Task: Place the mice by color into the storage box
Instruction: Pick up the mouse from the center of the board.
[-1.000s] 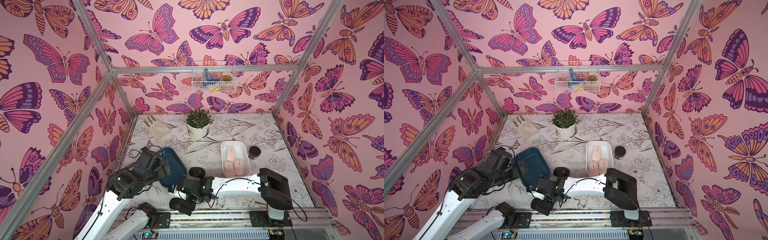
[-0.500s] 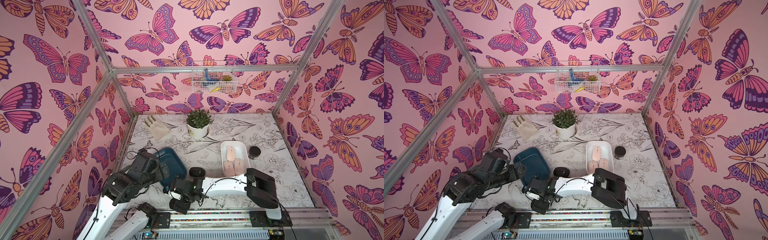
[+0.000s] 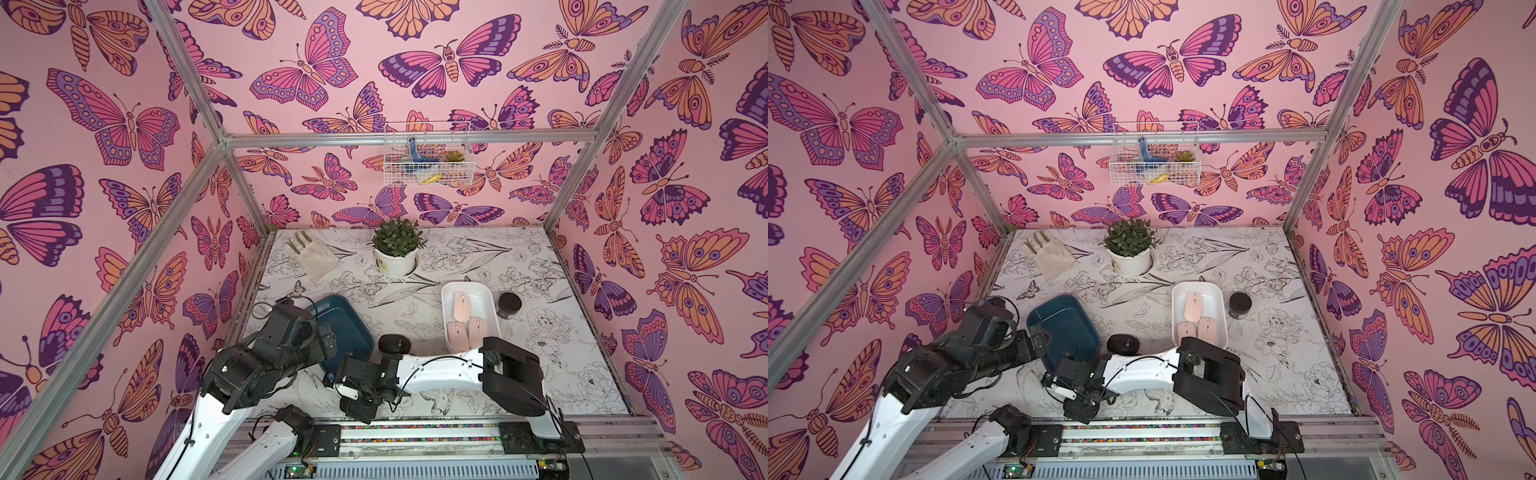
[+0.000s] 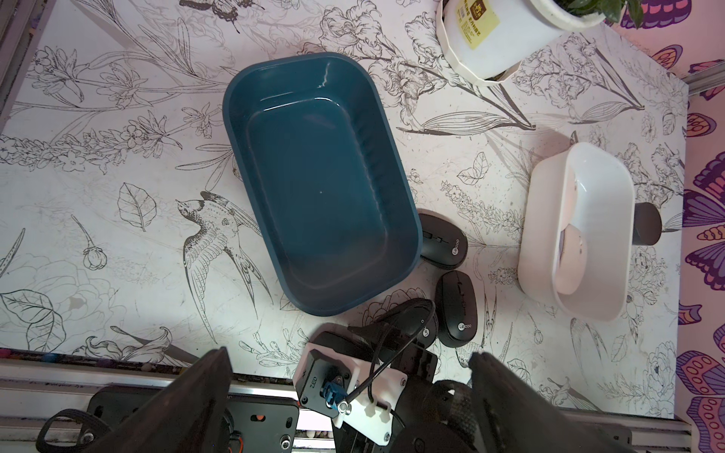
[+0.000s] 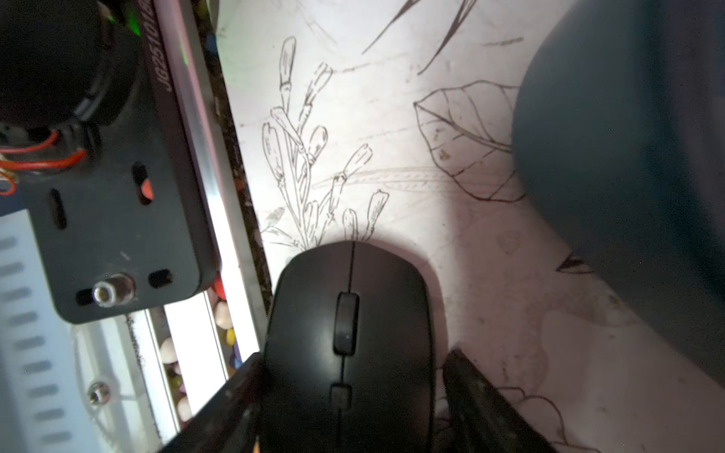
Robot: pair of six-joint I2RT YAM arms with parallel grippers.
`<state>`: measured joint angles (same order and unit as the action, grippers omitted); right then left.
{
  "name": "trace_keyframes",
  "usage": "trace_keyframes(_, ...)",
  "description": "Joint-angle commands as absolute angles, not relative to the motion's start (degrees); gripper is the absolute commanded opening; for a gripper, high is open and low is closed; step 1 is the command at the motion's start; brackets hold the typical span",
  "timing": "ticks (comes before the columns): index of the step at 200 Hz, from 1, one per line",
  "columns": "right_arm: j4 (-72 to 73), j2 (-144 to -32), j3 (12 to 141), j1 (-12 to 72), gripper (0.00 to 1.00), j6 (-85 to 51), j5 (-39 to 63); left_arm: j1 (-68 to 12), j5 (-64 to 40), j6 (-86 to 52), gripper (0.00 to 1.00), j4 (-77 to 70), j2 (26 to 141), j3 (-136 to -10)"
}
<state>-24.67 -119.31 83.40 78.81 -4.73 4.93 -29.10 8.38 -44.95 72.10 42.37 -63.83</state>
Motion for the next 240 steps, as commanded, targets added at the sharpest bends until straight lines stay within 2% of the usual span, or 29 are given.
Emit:
trace_keyframes(1,-26.21,-120.97,85.16,78.78,0.66,-4.84,4.15,-28.56,8.61,-43.68,1.0,73.92,41.96,-65.03)
trace_keyframes(17,-26.19,-121.33,85.34,78.78,0.59,-5.08,4.65,-28.56,8.71,-43.61,1.0,73.88,41.95,-65.04)
trace_keyframes(60,-25.4,-121.12,84.99,78.79,0.54,-5.52,5.36,-28.39,8.63,-43.24,1.0,73.84,41.99,-65.13)
trace_keyframes(83,-24.97,-120.39,84.92,78.79,0.48,-5.68,5.53,-28.39,8.7,-43.07,1.0,73.87,41.99,-65.29)
trace_keyframes(200,-20.48,-109.82,79.62,78.75,0.43,-12.21,8.33,-28.15,9.14,-42.37,1.0,73.36,42.52,-67.65)
trace_keyframes(240,-19.09,-104.24,77.64,76.19,0.39,-16.74,9.74,-27.74,10.23,-42.12,1.0,72.99,43.1,-68.76)
